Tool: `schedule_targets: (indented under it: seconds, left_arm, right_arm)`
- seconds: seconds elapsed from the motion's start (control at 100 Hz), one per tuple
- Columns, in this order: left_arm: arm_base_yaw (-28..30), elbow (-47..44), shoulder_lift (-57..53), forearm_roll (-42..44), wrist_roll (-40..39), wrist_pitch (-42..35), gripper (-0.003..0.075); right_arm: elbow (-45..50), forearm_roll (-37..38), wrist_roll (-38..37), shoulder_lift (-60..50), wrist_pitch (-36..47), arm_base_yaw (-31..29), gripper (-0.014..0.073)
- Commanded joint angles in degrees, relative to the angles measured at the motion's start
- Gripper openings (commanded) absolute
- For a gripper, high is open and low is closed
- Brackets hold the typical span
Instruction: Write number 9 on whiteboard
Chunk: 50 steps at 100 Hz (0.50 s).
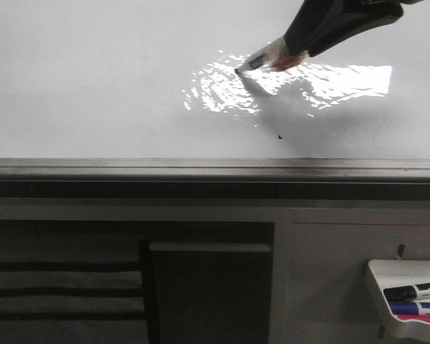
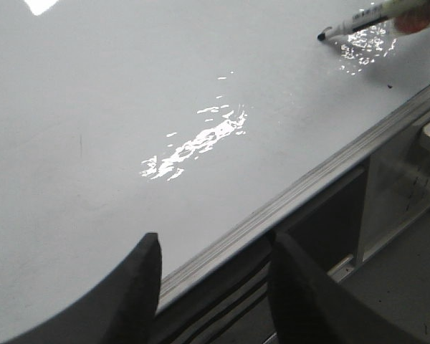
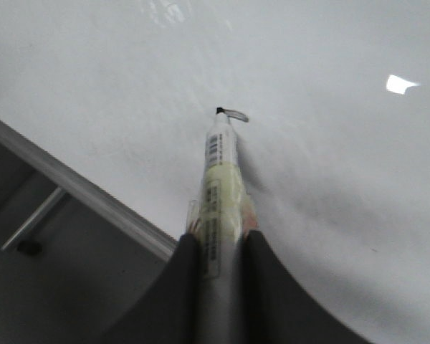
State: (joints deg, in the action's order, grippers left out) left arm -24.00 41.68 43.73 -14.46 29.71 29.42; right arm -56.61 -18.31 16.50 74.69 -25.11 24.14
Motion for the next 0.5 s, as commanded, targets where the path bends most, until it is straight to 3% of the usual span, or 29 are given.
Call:
schedule_targets:
  seconds: [0.0,0.13,0.34,0.49]
  left_arm:
    - [0.19,1.63,-0.14,-1.13,-0.70,-4.18,0.0312]
    - [0.19,1.63,-0.14,-1.13,-0.70,-4.26,0.0312]
    - [0.19,1.63,-0.14,-1.13,-0.70,-4.26,0.0312]
    - [0.19,1.63,-0.14,-1.13,-0.70,-4.26,0.0312]
  right_arm:
    - [-2.62,0.53,1.60,1.01,-2.34,0.13,-0.0057]
    - [-2.62,3.90,1.51,0.38,-6.07,-1.29,-0.0057]
    - [-2.62,3.90,-0.61,-3.00,-0.46,-4.97,-0.0057]
    - [-2.48,3.90,-0.61,-3.14,-2.32,-4.86,-0.0057]
